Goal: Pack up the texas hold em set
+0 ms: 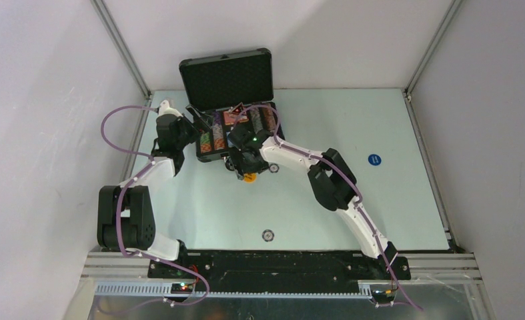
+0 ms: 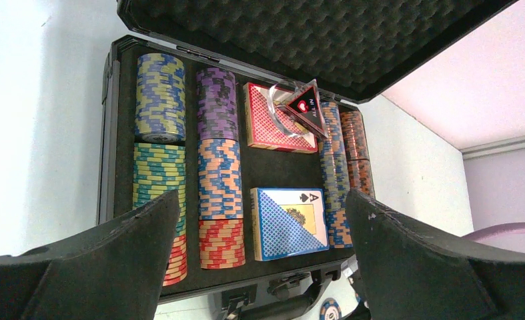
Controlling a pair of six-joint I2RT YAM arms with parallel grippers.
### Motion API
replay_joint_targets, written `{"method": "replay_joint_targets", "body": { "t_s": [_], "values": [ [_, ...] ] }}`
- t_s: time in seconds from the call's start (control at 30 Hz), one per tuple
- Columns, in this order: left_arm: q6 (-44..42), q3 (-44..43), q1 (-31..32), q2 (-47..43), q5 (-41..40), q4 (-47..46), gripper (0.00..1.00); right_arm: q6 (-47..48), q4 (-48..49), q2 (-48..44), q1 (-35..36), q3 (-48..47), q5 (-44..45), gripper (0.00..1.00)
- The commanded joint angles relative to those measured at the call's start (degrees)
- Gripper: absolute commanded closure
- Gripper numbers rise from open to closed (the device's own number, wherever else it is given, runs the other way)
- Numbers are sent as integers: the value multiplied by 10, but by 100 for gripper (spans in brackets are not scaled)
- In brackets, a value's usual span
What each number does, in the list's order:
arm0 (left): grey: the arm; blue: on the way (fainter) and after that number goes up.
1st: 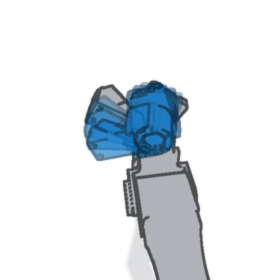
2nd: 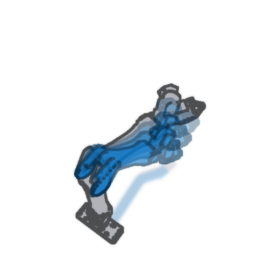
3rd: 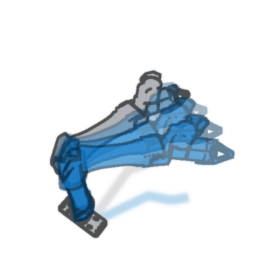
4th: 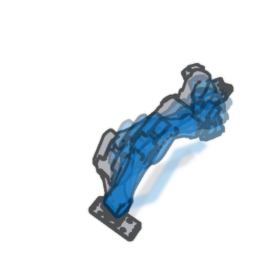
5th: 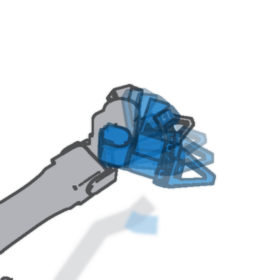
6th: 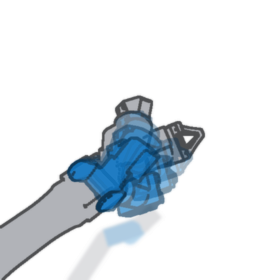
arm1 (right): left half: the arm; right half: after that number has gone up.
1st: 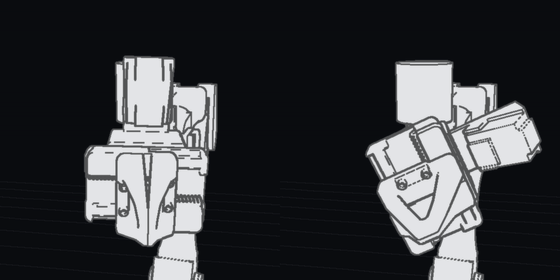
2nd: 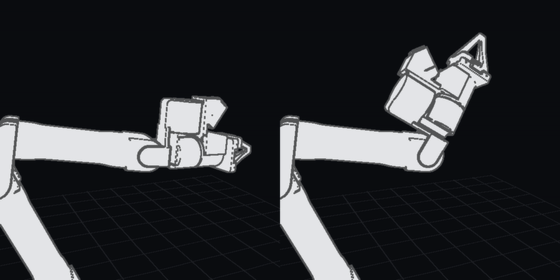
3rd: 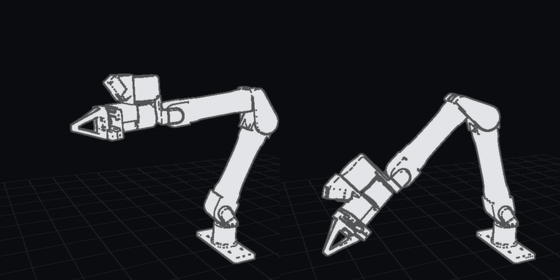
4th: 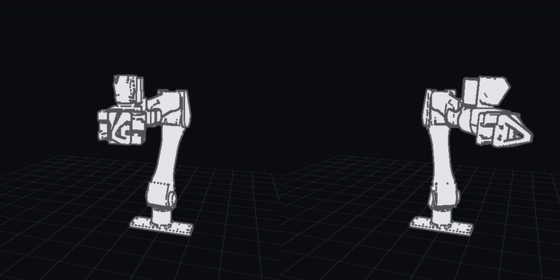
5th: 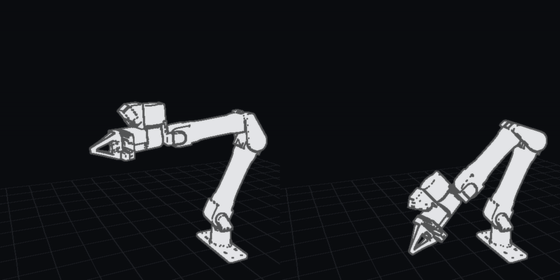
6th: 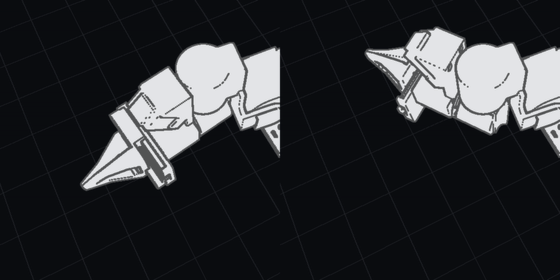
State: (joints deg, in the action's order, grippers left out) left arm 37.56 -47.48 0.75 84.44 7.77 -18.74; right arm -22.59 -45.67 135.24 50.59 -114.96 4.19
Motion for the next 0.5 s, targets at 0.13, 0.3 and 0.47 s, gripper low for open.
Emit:
{"method": "replay_joint_targets", "body": {
  "t_s": [0.13,0.3,0.47],
  "values": [
    [4,-25,-6,-1,5,-10,2,-1,-18,19,14,-40,21,32],
    [4,-25,-6,-1,4,-10,2,6,-37,35,19,-57,41,39],
    [4,-25,-6,0,6,-11,2,9,-44,34,21,-57,64,46]
  ]
}}
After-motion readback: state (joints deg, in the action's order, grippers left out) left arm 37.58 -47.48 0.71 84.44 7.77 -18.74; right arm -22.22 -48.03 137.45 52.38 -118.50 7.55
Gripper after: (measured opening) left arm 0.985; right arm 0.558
